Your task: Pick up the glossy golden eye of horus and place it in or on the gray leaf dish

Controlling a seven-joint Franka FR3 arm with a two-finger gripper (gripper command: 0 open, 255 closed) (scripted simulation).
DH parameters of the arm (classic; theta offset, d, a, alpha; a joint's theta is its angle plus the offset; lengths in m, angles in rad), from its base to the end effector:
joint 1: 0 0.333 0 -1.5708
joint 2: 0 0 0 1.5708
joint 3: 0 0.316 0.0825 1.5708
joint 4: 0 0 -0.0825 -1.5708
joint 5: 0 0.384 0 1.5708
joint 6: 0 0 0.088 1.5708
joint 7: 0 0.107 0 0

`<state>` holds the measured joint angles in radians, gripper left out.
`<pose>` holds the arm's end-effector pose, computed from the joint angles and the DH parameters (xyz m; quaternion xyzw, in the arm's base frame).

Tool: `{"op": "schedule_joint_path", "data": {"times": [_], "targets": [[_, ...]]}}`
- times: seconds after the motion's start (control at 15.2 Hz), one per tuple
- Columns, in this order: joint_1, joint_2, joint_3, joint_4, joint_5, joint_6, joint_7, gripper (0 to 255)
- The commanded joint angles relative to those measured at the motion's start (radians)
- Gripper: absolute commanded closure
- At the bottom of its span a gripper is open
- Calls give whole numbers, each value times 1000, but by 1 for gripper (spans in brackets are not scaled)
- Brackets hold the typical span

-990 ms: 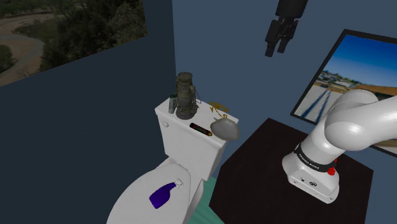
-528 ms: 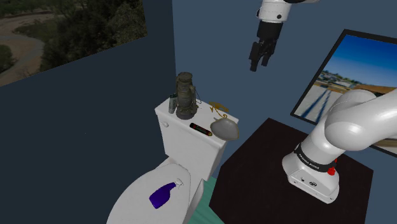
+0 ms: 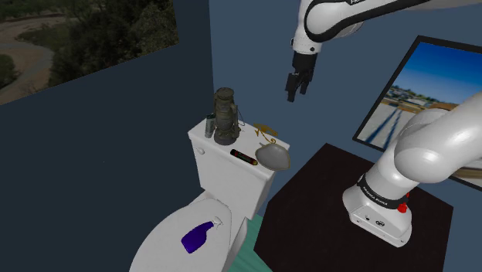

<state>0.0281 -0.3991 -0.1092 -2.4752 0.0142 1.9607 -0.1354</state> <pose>0.4032 -0.0323 0.4252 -0.9975 -0.0295 0.0556 0.0335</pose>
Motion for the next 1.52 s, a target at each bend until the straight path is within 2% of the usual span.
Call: {"op": "schedule_joint_path", "data": {"times": [0.0, 0.4, 0.79, 1.32, 1.45], "targets": [[3, 70, -4, 0, -3, 69, -17, 0], [7, 297, -19, 43, -4, 243, -76, 0], [4, 538, -22, 136, 6, 382, -133, 0], [-14, 861, -10, 331, 14, 500, -192, 0], [-16, 877, -8, 334, 15, 512, -193, 0]]}}
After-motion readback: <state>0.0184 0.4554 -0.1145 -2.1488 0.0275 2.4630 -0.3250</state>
